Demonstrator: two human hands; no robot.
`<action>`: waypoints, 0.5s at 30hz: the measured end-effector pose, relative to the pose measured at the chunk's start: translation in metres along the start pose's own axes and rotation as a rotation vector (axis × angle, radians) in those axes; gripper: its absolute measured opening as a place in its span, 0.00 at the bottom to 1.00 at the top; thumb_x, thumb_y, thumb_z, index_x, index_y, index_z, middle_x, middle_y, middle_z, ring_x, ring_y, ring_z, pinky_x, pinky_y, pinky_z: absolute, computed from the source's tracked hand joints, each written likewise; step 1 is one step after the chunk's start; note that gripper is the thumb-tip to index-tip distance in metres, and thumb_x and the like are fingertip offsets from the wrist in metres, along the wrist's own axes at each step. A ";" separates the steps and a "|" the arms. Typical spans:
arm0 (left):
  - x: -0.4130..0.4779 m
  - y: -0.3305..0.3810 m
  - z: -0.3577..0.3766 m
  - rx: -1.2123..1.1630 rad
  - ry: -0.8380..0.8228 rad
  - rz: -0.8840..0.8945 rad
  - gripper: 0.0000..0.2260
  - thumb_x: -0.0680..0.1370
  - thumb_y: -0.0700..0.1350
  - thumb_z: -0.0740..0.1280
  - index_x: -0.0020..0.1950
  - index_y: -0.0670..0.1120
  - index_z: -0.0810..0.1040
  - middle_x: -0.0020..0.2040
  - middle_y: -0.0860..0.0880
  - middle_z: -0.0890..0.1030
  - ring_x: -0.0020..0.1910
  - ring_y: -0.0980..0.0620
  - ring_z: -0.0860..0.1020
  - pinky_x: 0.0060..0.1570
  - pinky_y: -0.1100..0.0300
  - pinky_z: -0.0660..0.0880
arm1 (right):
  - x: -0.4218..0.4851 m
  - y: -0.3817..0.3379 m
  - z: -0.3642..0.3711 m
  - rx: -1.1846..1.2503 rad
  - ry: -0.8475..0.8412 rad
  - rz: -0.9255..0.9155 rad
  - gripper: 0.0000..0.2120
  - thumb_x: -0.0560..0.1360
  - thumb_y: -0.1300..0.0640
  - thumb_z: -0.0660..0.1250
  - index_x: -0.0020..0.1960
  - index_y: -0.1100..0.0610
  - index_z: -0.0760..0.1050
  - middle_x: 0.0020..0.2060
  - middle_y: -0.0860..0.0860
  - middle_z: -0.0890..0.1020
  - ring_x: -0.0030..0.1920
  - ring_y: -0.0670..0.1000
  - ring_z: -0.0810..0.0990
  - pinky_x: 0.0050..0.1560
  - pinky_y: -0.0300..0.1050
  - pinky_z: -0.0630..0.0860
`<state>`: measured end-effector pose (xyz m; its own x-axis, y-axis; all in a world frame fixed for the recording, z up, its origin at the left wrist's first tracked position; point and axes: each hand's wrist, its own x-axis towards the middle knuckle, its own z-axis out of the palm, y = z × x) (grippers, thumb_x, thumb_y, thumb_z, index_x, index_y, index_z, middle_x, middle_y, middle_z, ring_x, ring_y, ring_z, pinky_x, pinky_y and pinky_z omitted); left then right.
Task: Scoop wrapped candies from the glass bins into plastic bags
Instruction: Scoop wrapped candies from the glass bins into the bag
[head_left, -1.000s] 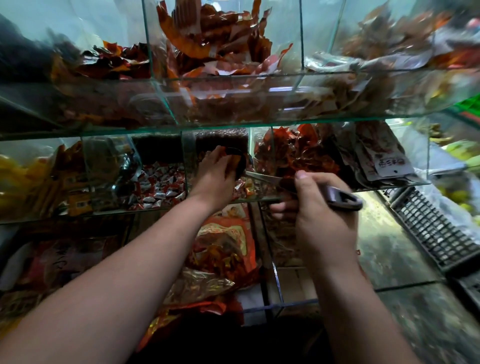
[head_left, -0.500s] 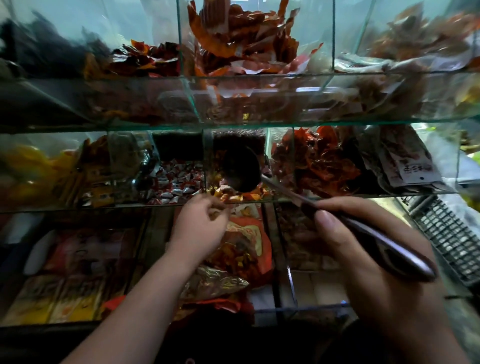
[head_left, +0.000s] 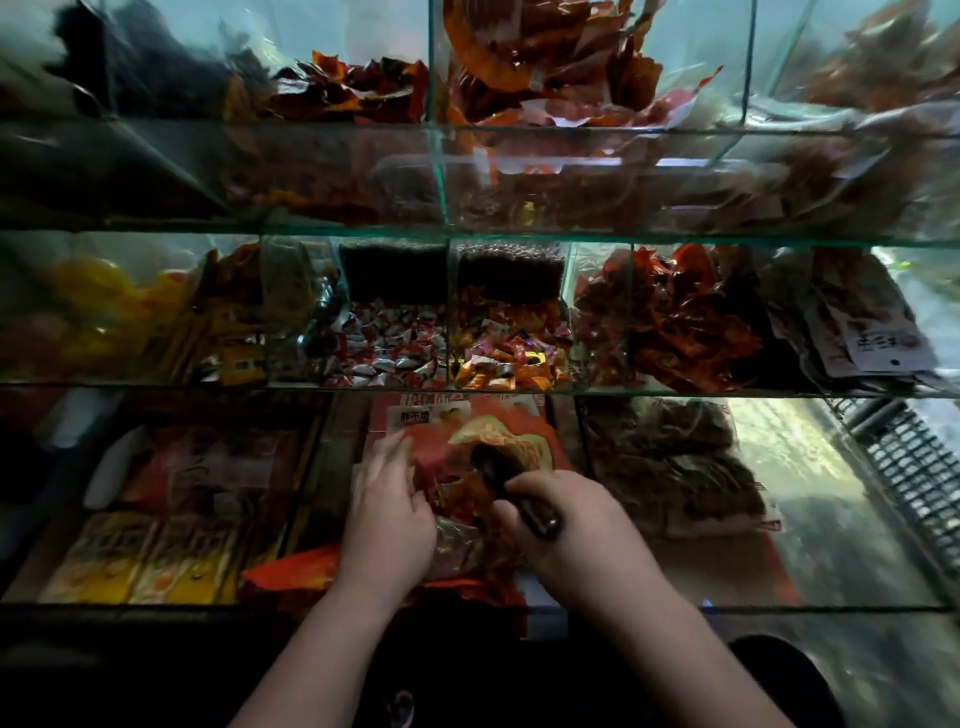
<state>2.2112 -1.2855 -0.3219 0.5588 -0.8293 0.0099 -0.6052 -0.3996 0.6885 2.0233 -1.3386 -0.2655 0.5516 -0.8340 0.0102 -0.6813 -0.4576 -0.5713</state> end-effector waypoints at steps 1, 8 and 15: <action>0.001 -0.001 0.001 -0.008 0.000 -0.004 0.25 0.81 0.38 0.61 0.79 0.46 0.65 0.78 0.52 0.63 0.78 0.52 0.57 0.78 0.51 0.56 | 0.007 0.007 0.015 -0.047 -0.036 0.013 0.15 0.78 0.41 0.68 0.61 0.46 0.81 0.54 0.48 0.82 0.57 0.51 0.80 0.58 0.48 0.78; -0.007 0.001 0.014 -0.082 -0.041 -0.020 0.30 0.81 0.37 0.60 0.82 0.53 0.57 0.81 0.57 0.54 0.79 0.59 0.52 0.75 0.61 0.49 | 0.018 0.022 0.076 0.154 0.275 0.132 0.08 0.74 0.47 0.74 0.50 0.48 0.86 0.41 0.46 0.88 0.42 0.47 0.86 0.43 0.41 0.81; -0.015 0.002 0.014 -0.135 -0.075 0.000 0.31 0.82 0.39 0.60 0.82 0.56 0.53 0.78 0.66 0.51 0.70 0.70 0.50 0.68 0.70 0.48 | 0.001 0.027 0.063 0.652 0.383 0.399 0.09 0.76 0.51 0.74 0.38 0.43 0.86 0.36 0.39 0.87 0.39 0.36 0.84 0.39 0.28 0.76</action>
<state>2.1937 -1.2792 -0.3315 0.5116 -0.8583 -0.0410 -0.5206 -0.3476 0.7799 2.0358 -1.3319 -0.3326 0.0484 -0.9954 -0.0824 -0.3121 0.0633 -0.9480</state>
